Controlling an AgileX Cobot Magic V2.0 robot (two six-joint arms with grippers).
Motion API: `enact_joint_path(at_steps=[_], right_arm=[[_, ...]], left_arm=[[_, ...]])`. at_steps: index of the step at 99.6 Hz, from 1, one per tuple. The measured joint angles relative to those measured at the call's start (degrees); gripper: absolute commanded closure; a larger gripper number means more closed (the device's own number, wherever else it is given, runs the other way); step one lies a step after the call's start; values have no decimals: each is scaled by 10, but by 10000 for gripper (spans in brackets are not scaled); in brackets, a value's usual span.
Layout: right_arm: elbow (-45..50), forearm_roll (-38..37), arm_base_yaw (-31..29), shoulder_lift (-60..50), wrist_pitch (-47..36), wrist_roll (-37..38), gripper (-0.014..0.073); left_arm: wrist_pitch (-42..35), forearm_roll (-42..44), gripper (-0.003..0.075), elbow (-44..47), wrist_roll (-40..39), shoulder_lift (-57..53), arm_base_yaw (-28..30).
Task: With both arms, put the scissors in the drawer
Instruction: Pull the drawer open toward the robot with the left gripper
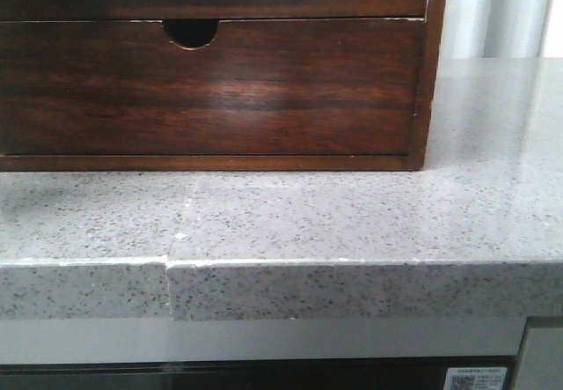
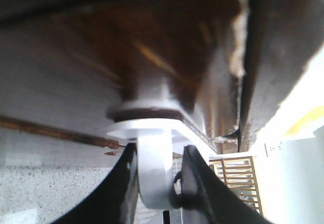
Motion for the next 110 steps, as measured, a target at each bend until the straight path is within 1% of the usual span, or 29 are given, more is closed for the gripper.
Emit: enact_joint_path(at_steps=[21, 37, 53, 77, 101, 106, 110], right_arm=[[0, 0, 0, 0, 0, 0, 132], [0, 0, 0, 0, 4, 0, 132], [0, 0, 0, 0, 4, 0, 132], [0, 0, 0, 0, 4, 0, 132], [0, 0, 0, 0, 4, 0, 132], [0, 0, 0, 0, 5, 0, 132], [0, 0, 0, 0, 5, 0, 132]], left_arm=[[-2, 0, 741, 54, -2, -64, 0], [-9, 15, 741, 110, -11, -151, 0], [-15, 43, 741, 160, -46, -251, 0], [-19, 82, 741, 207, -78, -382, 1], [-18, 118, 737, 214, -107, -414, 1], [-17, 123, 725, 214, -108, -414, 1], [-16, 127, 700, 214, -108, -416, 1]])
